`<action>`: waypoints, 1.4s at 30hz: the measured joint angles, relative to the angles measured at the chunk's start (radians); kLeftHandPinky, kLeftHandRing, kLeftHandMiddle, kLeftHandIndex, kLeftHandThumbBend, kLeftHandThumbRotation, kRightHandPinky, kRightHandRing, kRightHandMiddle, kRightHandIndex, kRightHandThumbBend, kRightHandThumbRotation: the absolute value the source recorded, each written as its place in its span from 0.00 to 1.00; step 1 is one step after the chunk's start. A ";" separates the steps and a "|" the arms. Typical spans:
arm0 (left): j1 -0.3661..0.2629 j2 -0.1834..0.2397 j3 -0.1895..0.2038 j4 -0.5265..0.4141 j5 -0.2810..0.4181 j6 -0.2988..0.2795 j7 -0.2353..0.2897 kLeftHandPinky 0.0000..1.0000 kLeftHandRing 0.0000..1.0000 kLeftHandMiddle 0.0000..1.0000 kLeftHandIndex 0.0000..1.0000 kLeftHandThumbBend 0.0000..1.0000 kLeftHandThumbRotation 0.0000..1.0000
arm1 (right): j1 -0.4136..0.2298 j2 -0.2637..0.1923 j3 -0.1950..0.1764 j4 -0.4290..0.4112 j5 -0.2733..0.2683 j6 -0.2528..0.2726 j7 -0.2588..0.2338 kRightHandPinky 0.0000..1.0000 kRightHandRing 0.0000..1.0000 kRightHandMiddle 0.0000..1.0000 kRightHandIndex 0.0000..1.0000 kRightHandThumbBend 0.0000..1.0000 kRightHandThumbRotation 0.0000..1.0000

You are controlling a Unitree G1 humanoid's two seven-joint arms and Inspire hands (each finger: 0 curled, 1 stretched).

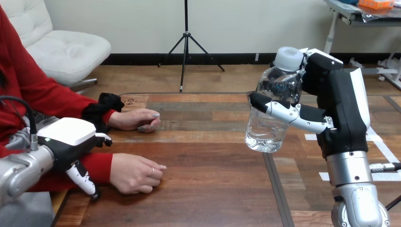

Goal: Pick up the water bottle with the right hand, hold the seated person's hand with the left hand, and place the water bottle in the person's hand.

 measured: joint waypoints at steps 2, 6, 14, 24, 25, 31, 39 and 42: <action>0.000 -0.004 -0.002 0.003 -0.002 0.005 0.009 0.73 0.76 0.79 0.80 1.00 0.25 | 0.000 0.000 0.000 -0.003 0.000 0.000 0.000 0.28 0.33 0.49 0.48 0.77 0.00; -0.001 -0.011 -0.003 0.007 -0.009 0.016 0.016 0.72 0.75 0.78 0.78 1.00 0.22 | 0.000 0.000 0.000 -0.005 0.000 0.000 0.001 0.28 0.33 0.49 0.49 0.78 0.00; -0.003 -0.025 -0.003 0.010 -0.015 0.037 0.029 0.68 0.69 0.71 0.72 0.96 0.17 | 0.000 0.000 0.001 -0.005 0.000 0.001 0.004 0.27 0.32 0.49 0.49 0.78 0.00; -0.004 -0.044 -0.003 0.019 -0.029 0.048 0.053 0.61 0.61 0.63 0.65 0.91 0.10 | 0.000 0.001 0.002 -0.005 0.001 0.001 0.008 0.27 0.32 0.48 0.49 0.78 0.00; -0.004 -0.046 -0.003 0.021 -0.030 0.048 0.056 0.60 0.60 0.62 0.64 0.91 0.10 | 0.000 0.001 0.003 -0.005 0.001 0.002 0.009 0.27 0.32 0.48 0.49 0.78 0.00; -0.004 -0.051 -0.004 0.034 -0.036 0.043 0.074 0.55 0.56 0.59 0.60 0.89 0.06 | 0.000 0.004 0.005 -0.006 0.001 0.004 0.010 0.27 0.32 0.48 0.49 0.78 0.00; -0.004 -0.053 -0.004 0.044 -0.048 0.039 0.075 0.52 0.54 0.57 0.59 0.86 0.05 | 0.000 0.004 0.006 -0.006 0.003 0.004 0.013 0.26 0.31 0.48 0.49 0.78 0.00; -0.004 -0.053 -0.004 0.047 -0.049 0.037 0.076 0.51 0.53 0.57 0.59 0.86 0.05 | 0.000 0.004 0.006 -0.006 0.004 0.004 0.016 0.26 0.31 0.48 0.49 0.78 0.00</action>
